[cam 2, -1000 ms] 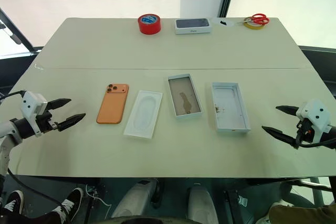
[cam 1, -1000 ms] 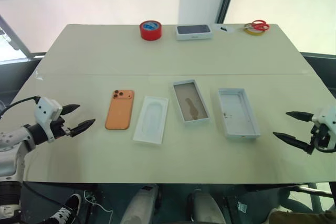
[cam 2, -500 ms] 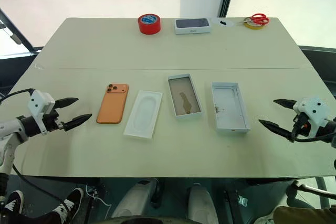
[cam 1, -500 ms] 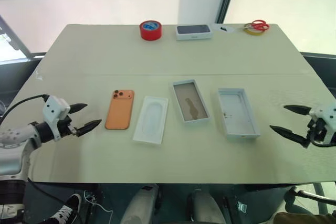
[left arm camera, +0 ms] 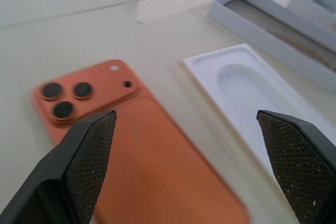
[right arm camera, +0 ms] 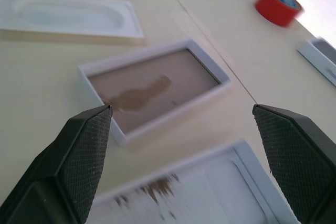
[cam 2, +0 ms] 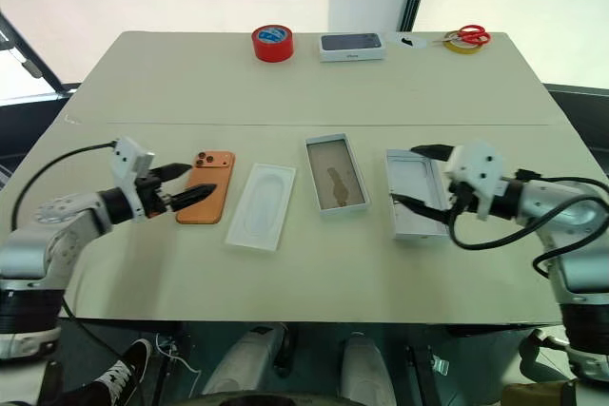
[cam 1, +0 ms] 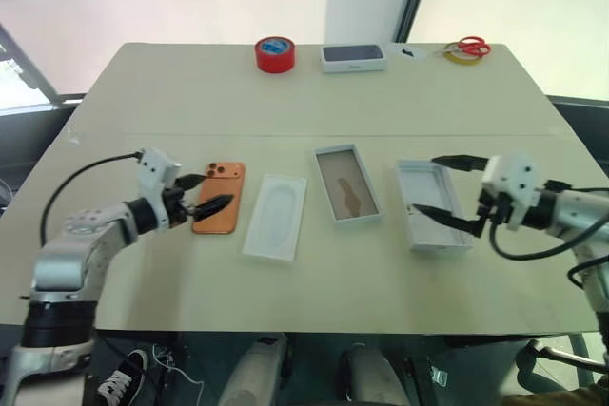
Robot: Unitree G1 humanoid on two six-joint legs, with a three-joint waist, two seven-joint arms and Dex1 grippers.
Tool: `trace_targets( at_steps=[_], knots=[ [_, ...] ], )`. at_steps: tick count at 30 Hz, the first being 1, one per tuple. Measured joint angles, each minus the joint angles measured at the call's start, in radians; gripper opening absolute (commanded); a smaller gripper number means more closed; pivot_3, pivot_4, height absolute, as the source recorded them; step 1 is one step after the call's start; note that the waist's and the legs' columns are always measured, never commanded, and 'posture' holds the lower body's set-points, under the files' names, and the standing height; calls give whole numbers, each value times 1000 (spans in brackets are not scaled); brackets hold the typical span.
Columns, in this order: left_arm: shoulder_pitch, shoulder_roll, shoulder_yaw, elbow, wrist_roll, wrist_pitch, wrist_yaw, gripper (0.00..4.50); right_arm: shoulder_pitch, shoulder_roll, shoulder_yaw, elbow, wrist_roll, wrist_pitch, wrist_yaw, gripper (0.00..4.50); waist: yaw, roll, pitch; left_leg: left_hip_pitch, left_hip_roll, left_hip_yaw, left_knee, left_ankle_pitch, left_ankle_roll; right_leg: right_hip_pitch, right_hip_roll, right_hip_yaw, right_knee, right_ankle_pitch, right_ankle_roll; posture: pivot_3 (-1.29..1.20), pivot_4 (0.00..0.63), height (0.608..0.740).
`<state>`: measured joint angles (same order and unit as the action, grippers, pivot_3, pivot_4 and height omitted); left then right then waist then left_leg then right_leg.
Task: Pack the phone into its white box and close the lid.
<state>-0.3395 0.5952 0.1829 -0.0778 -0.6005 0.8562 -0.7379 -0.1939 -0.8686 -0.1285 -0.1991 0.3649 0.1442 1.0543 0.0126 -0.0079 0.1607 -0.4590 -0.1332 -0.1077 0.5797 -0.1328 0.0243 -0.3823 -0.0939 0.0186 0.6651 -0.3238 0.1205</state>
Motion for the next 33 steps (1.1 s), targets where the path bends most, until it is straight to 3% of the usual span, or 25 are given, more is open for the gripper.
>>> trace_targets(
  at_steps=[9,14,25,33],
  knots=[
    [-99,-98,32,8,-149,380,161,4500,-16,17,45,-28,-13,20,-1,4471,-6,-1,0,0,0,0,1,2,1,1,1,0,0,0,0,0,150,740],
    [-109,-89,22,-3,-166,443,177,4500,-21,20,45,-19,-29,20,-9,4471,-3,0,0,0,0,0,1,2,1,1,1,0,0,0,0,0,150,740],
    [-201,-165,62,124,-208,575,224,4500,-37,57,69,-20,-48,20,-38,4471,-2,-1,0,1,0,0,1,2,1,2,1,0,0,0,0,0,150,740],
    [-210,-187,79,189,-180,581,276,665,-50,65,77,-20,-56,17,-49,4500,-1,-1,-1,1,0,0,1,2,1,2,1,0,0,0,0,0,150,740]
  ],
)
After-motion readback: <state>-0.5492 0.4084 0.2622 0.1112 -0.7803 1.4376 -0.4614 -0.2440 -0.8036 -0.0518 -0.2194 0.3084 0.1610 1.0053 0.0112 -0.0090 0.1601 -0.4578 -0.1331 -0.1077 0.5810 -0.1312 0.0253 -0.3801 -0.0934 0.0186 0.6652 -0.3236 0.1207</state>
